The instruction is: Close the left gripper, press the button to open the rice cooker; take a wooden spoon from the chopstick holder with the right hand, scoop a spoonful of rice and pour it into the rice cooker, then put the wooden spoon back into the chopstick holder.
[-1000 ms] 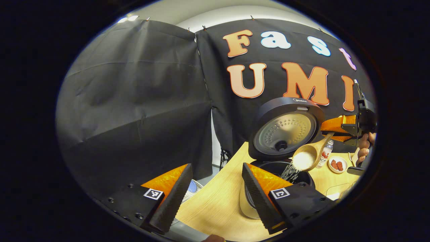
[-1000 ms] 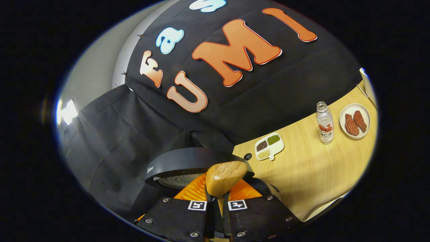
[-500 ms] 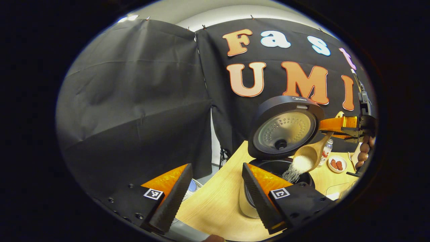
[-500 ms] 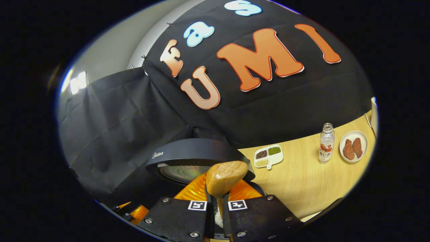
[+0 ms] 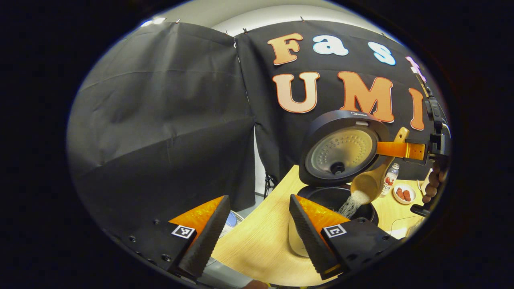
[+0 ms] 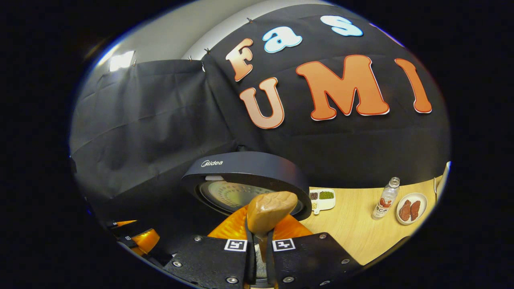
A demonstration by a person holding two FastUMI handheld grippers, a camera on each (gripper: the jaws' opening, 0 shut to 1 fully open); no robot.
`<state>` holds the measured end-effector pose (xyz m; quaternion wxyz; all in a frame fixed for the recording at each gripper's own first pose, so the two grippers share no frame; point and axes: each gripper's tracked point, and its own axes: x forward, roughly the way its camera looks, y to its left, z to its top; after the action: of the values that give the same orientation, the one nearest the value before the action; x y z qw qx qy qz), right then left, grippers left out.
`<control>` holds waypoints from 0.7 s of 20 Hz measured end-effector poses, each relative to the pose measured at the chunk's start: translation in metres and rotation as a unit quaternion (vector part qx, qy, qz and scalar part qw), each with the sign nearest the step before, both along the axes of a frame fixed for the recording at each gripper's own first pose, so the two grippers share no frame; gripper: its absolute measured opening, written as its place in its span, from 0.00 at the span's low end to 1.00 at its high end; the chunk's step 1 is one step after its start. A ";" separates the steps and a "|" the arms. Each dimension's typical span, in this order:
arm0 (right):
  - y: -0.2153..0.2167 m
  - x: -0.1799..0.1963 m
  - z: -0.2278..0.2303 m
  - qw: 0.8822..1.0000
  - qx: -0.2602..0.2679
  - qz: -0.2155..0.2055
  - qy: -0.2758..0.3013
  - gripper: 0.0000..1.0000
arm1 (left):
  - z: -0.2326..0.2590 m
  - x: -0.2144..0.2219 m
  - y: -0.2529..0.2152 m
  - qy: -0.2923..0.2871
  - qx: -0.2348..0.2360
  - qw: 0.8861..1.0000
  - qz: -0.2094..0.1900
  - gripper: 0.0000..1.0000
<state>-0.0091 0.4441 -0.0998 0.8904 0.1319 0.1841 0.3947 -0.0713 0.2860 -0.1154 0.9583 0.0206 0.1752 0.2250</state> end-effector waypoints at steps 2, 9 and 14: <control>0.010 -0.008 0.002 0.999 -0.024 0.026 -0.036 0.09 | -0.001 -0.003 0.001 0.002 -0.001 1.000 0.002 0.96; 0.034 -0.040 0.017 0.977 -0.083 0.090 -0.173 0.09 | -0.002 -0.010 0.004 0.005 0.002 1.000 0.007 0.96; 0.030 -0.046 0.018 0.973 -0.084 0.100 -0.190 0.09 | 0.000 -0.015 0.004 0.005 0.006 1.000 0.011 1.00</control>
<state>-0.0548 0.4746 -0.0814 0.8733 -0.0402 0.0561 0.4823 -0.0867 0.2903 -0.1156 0.9547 0.0257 0.1791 0.2362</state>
